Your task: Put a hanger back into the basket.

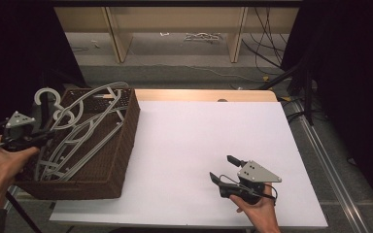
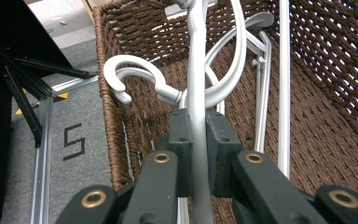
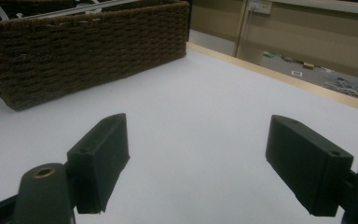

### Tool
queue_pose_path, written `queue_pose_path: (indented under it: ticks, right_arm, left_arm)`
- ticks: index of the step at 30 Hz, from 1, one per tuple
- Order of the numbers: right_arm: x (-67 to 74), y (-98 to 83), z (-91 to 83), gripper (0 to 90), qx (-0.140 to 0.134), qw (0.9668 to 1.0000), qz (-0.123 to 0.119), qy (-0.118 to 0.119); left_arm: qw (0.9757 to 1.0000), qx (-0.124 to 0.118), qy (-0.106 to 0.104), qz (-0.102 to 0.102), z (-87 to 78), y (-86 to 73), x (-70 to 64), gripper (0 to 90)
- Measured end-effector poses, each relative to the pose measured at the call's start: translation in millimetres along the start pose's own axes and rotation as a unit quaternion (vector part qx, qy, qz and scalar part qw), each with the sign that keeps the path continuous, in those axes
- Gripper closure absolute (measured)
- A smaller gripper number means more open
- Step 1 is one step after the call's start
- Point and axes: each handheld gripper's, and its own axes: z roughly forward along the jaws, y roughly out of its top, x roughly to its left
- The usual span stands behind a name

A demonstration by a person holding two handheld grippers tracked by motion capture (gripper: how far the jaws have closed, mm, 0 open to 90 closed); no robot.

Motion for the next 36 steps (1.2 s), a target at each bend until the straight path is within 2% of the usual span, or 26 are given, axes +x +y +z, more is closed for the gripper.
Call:
queue_pose_path:
  ticks: [3,5,6,16,22,27,32,33,36]
  right_arm:
    - [0.4,0.0,-0.2,22.2,0.002,1.0000,0.002,0.001]
    - [0.3,0.0,-0.3,22.2,0.001,1.0000,0.002,0.001]
    - [0.2,0.0,-0.3,22.2,0.001,1.0000,0.002,0.000]
    - [0.3,0.1,-0.3,22.2,0.002,1.0000,0.001,0.001]
    - [0.3,0.0,-0.3,22.2,0.003,1.0000,0.001,0.001]
    - [0.2,0.1,0.1,22.2,0.002,1.0000,-0.001,0.001]
    - [-0.2,0.3,-0.6,22.2,0.007,1.0000,0.000,0.004]
    - [-0.1,0.4,-0.5,22.2,0.007,1.0000,0.000,0.004]
    - [-0.3,0.3,-0.6,22.2,0.006,1.0000,0.000,0.004]
  left_arm:
    - [1.0000,0.000,-0.001,0.002,0.8,-0.1,-0.2,82.3]
    - [0.9999,0.006,-0.002,0.012,1.9,1.1,-0.6,82.3]
    - [0.9998,0.009,0.003,0.020,3.4,2.2,-1.9,82.3]
    - [0.9977,0.041,0.013,0.052,18.8,0.3,-4.0,82.2]
    - [0.9974,0.054,0.001,0.048,29.4,-8.2,-5.6,82.2]
    - [0.9971,0.062,0.000,0.045,34.9,-9.9,-8.1,82.1]
    - [0.9974,0.064,0.002,0.033,40.1,-11.9,-7.7,81.9]
    - [0.9971,0.066,0.002,0.037,40.2,-12.0,-6.4,81.8]
    - [0.9973,0.070,0.000,0.022,43.0,-13.6,-3.3,80.3]
